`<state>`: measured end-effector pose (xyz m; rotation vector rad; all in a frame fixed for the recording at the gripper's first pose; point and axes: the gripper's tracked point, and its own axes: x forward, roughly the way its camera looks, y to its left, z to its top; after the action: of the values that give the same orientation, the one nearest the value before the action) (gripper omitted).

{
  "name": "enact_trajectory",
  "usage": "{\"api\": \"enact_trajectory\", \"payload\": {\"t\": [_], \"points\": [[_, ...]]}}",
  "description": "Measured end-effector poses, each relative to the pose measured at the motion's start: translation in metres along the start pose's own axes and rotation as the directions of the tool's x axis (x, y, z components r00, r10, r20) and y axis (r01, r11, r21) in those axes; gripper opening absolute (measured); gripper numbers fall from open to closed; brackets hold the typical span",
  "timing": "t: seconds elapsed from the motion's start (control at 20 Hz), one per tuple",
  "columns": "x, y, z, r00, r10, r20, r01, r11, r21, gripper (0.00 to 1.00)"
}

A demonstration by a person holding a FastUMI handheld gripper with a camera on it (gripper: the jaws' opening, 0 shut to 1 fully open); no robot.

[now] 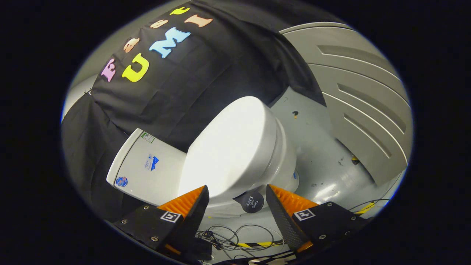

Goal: Open the toilet lid.

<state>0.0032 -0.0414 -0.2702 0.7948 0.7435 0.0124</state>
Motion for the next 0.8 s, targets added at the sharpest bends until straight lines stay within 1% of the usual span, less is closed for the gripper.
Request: {"api": "enact_trajectory", "payload": {"t": [0.1, 0.35, 0.5, 0.7, 0.8], "points": [[0.004, -0.008, -0.003, 1.000, -0.006, -0.015, 0.006, 1.000, 0.025, 0.95], [0.016, -0.015, -0.012, 0.998, 0.012, -0.060, -0.007, 0.996, 0.091, 0.94], [0.024, -0.020, -0.019, 0.997, 0.008, -0.082, 0.001, 0.994, 0.106, 0.90], [0.031, -0.023, -0.027, 0.993, 0.028, -0.116, -0.009, 0.986, 0.164, 0.90], [0.035, -0.027, -0.032, 0.991, 0.026, -0.131, 0.000, 0.981, 0.196, 0.86]]}}
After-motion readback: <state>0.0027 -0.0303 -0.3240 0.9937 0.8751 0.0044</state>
